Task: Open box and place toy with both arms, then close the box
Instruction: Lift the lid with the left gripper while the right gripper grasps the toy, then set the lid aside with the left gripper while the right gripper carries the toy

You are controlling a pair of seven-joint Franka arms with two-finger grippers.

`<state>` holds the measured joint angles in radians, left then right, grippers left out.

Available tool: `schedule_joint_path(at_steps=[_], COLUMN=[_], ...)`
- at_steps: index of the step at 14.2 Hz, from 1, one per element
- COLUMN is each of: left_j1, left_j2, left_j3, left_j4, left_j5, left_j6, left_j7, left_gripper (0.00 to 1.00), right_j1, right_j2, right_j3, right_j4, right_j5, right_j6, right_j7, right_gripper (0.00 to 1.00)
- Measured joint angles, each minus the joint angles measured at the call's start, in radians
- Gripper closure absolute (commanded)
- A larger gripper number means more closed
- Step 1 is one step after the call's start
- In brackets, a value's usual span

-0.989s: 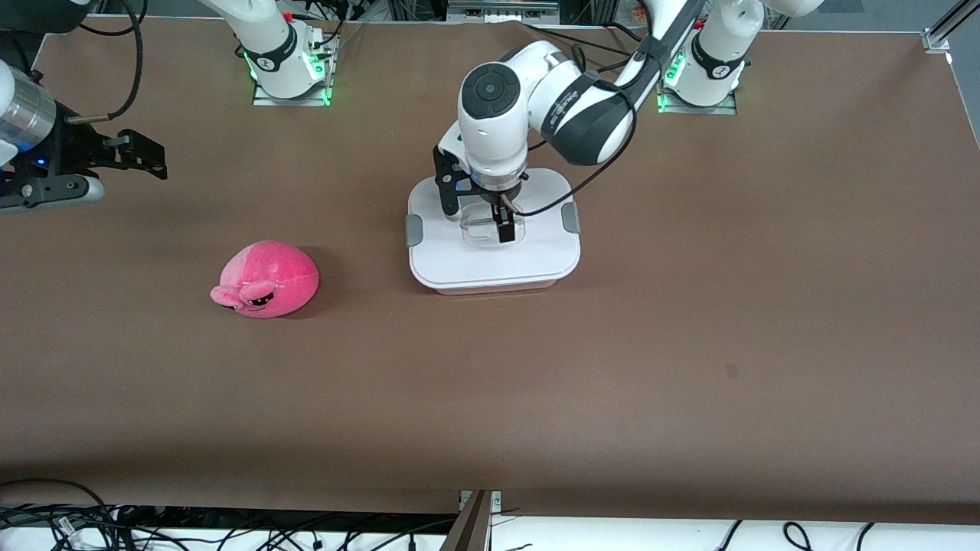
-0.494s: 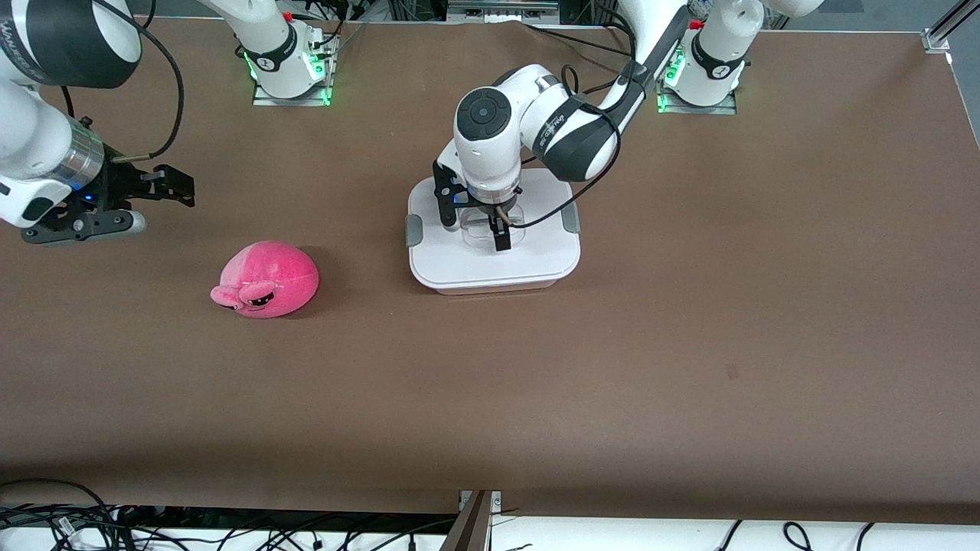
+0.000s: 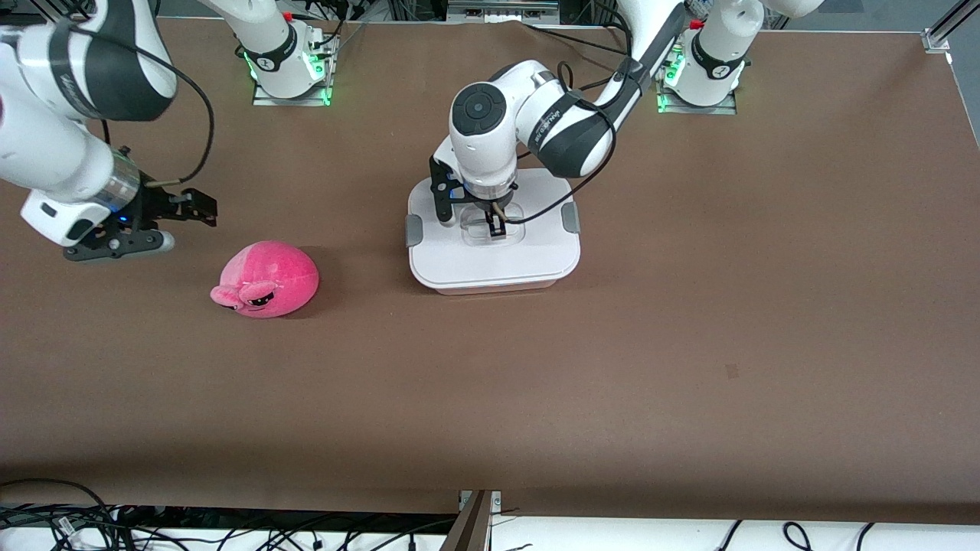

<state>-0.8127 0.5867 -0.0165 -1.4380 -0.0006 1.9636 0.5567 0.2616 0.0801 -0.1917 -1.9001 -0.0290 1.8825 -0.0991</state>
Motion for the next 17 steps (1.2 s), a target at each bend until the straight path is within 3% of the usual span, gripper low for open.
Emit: schedule_joint_path(at_steps=[8,13,15,17], left_j1=[-0.005,0.001,0.028,0.103], left_j2=[-0.017,-0.052,-0.081,-0.110], left_j3=[0.001,0.009,0.020,0.020], left_j4=[0.013,0.100,0.117,0.121], left_j5=[0.001,0.001,0.001,0.001], left_j6=[-0.028,-0.204,-0.270,-0.328], left_j7=[0.002,0.001,0.000,0.012], left_gripper=[1.00,1.00,1.00,1.00], right_j1=[0.000,0.002,0.003,0.004], right_j2=[0.126,0.154,0.169,0.178], right_j3=[0.000,0.007,0.018,0.023], right_j4=[-0.149,-0.164,-0.184,-0.209], right_j5=[0.076,0.099,0.103,0.103], right_j6=[0.293,0.357,0.394,0.427], right_j7=[0.002,0.002,0.003,0.003], right_gripper=[0.00,0.01,0.11,0.41])
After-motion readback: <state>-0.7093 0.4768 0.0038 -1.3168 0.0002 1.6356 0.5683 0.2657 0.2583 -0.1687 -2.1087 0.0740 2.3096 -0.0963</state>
